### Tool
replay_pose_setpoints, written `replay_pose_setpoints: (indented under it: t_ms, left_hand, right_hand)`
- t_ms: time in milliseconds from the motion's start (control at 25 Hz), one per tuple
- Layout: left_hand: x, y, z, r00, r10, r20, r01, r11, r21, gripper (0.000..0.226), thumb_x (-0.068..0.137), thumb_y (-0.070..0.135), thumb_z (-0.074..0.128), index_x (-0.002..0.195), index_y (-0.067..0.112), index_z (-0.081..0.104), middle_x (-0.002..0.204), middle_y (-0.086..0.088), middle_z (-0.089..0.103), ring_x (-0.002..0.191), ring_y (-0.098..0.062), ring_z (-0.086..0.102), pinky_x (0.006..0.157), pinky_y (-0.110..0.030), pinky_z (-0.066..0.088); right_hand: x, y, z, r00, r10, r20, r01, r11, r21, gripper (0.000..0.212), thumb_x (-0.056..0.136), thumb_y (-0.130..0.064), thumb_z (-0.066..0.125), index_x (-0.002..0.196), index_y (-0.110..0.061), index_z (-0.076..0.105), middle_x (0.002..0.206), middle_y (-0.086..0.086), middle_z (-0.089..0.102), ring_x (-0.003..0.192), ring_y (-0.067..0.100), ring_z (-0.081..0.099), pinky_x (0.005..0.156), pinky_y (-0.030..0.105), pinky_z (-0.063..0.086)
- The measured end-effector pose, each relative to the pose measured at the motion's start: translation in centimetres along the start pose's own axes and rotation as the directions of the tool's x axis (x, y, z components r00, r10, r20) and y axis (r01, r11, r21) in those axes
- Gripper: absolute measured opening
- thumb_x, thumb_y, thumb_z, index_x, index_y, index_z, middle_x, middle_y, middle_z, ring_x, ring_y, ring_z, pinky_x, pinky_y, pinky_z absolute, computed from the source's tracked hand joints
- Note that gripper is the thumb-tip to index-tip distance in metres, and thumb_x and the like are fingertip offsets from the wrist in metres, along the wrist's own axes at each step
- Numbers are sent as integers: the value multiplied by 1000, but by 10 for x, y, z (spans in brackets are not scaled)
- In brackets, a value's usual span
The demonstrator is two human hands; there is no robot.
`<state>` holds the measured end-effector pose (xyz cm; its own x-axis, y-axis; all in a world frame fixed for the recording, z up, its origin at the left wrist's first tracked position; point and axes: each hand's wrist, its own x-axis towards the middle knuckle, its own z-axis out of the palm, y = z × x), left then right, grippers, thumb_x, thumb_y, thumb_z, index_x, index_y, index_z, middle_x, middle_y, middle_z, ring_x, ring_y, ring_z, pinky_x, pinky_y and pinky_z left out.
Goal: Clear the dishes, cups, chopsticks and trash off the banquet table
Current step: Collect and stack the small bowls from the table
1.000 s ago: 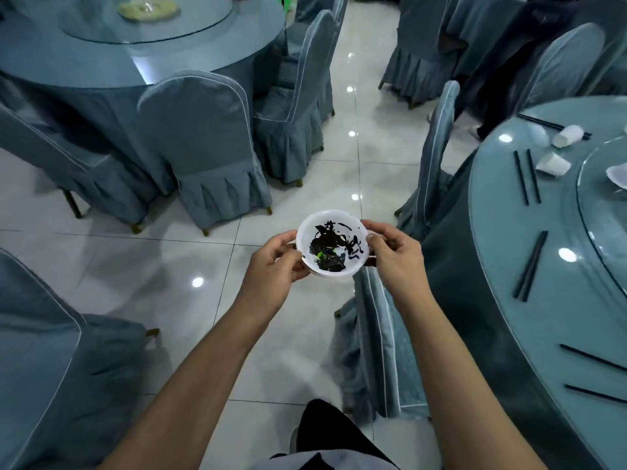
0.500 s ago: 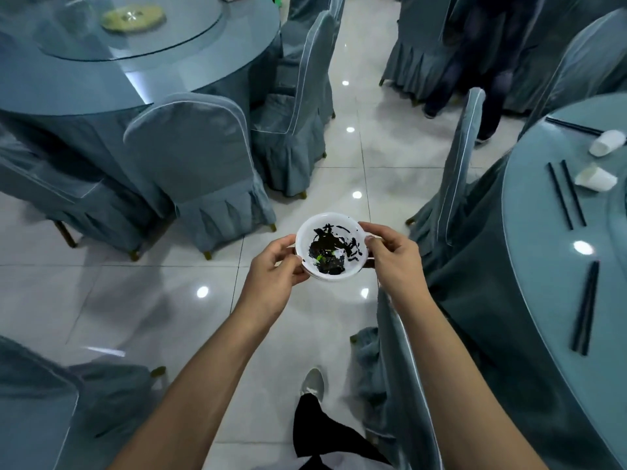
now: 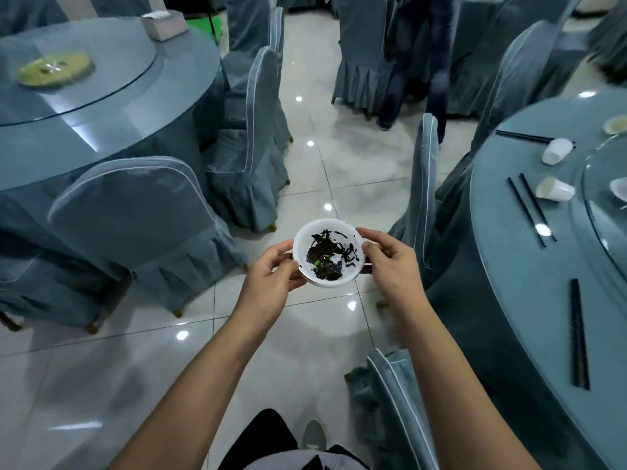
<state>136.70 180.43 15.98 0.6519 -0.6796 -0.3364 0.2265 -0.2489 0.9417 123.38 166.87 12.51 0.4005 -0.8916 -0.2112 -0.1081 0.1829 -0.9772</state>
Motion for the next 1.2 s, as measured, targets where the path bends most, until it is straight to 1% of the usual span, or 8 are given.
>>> replay_pose_setpoints:
  t_ms: [80, 200, 360, 520, 720, 800, 1000, 1200]
  left_hand:
    - [20, 6, 10, 999, 6, 36, -7, 1000, 16, 39, 98, -6, 45, 132, 5, 60, 119, -25, 67, 84, -18, 73, 82, -28, 61]
    - [53, 16, 25, 996, 5, 93, -8, 999, 31, 37, 97, -6, 46, 129, 5, 61, 117, -29, 66, 77, -13, 73, 76, -25, 61]
    - [108, 32, 51, 976, -2, 218, -13, 998, 68, 38, 97, -5, 46, 130, 6, 62, 116, -29, 65, 82, -18, 73, 78, -27, 60]
    - [164, 54, 73, 946, 0, 324, -31, 996, 89, 35, 97, -3, 47, 120, 15, 66, 112, -22, 69, 80, -16, 74, 74, -24, 59]
    - [242, 88, 100, 898, -21, 439, -44, 990, 137, 34, 98, -2, 48, 123, 14, 65, 114, -23, 68, 83, -18, 73, 81, -31, 60]
    - [271, 103, 111, 873, -12, 488, -69, 986, 149, 35, 98, -2, 48, 124, 12, 65, 114, -22, 69, 82, -17, 73, 80, -30, 60]
    - [321, 125, 134, 808, -30, 588, -73, 986, 151, 35, 98, -4, 47, 127, 6, 63, 118, -21, 68, 90, -24, 73, 77, -26, 60]
    - [356, 141, 165, 756, -41, 653, -82, 984, 157, 36, 97, -4, 47, 128, 6, 63, 117, -22, 68, 93, -31, 72, 79, -33, 62]
  right_hand:
    - [15, -4, -5, 999, -3, -40, 3, 1000, 10, 29, 99, 1, 53, 117, -9, 74, 92, 13, 76, 78, 17, 72, 70, 32, 63]
    - [38, -8, -13, 995, -11, -101, 14, 1000, 23, 30, 98, 1, 53, 114, -12, 75, 85, 2, 78, 74, 9, 73, 64, 23, 60]
    - [76, -17, -25, 978, -19, -207, 28, 999, 39, 32, 98, -1, 55, 104, -22, 77, 83, -6, 78, 74, 6, 73, 63, 19, 57]
    - [116, -27, -28, 947, -19, -321, 36, 998, 47, 31, 97, -2, 56, 103, -23, 78, 87, -3, 78, 78, 9, 73, 66, 21, 57]
    - [173, -47, -24, 889, -11, -459, 31, 999, 37, 33, 97, -3, 56, 101, -28, 78, 88, -6, 78, 81, 11, 73, 73, 29, 62]
    - [195, -54, -22, 862, -7, -506, 37, 998, 50, 35, 97, -4, 58, 97, -33, 77, 89, -5, 78, 85, 15, 74, 77, 32, 62]
    - [238, -65, -23, 807, 11, -590, 37, 997, 69, 29, 97, -4, 58, 106, -23, 78, 89, -1, 78, 81, 13, 74, 68, 23, 59]
    - [270, -74, -32, 758, -5, -652, 79, 993, 84, 39, 96, -4, 58, 91, -36, 79, 87, -3, 78, 80, 11, 74, 68, 23, 59]
